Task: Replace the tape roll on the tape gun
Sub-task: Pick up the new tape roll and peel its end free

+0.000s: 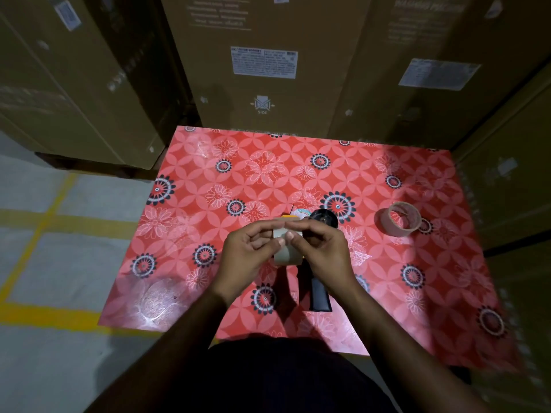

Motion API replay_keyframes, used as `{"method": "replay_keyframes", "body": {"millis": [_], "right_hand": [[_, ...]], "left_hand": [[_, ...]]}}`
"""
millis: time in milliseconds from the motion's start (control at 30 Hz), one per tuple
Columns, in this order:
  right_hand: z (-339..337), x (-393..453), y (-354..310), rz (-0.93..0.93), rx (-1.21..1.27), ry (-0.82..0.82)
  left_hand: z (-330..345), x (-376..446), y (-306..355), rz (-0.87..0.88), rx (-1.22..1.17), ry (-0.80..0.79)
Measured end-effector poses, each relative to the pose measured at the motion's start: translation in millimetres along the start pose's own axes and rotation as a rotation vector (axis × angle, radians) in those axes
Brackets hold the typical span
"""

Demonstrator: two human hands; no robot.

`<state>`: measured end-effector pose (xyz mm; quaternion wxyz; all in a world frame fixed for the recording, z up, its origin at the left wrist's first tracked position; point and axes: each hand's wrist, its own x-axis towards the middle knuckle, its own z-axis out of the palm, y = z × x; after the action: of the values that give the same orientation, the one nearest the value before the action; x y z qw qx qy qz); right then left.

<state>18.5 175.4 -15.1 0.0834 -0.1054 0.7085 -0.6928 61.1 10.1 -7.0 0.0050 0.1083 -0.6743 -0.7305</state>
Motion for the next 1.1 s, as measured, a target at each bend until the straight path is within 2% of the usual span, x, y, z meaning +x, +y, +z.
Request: {"method": "replay_keyframes", "body": {"millis": [133,300,500,767,867,967,1100], "right_hand": [[-2,-2,4,-0.003,-0.015,-0.025],[0,-2,0,0.045,0.01,0.092],[-9,-5,-3,0.049,0.043,-0.018],[-3,-11,-3,0.027,-0.042,0.041],[-7,-15,-5,0.023,-0.037,-0.002],[-9,-14,-7,0.026,-0.016,-0.001],[-8,-11,-8,0.034,-0.009,0.082]], "left_hand": [[3,-3,1,0.014,0.019,0.049],[5,-9,4,0.011,-0.035,-0.015],[3,-5,2,-0.014,-0.023,0.052],[8,-8,6,0.014,-0.07,0.046],[7,-9,5,0.01,-0.086,0.045],[8,-11,7,0.004,-0.086,0.019],[11,-15,6,-0.007,-0.125,-0.065]]}}
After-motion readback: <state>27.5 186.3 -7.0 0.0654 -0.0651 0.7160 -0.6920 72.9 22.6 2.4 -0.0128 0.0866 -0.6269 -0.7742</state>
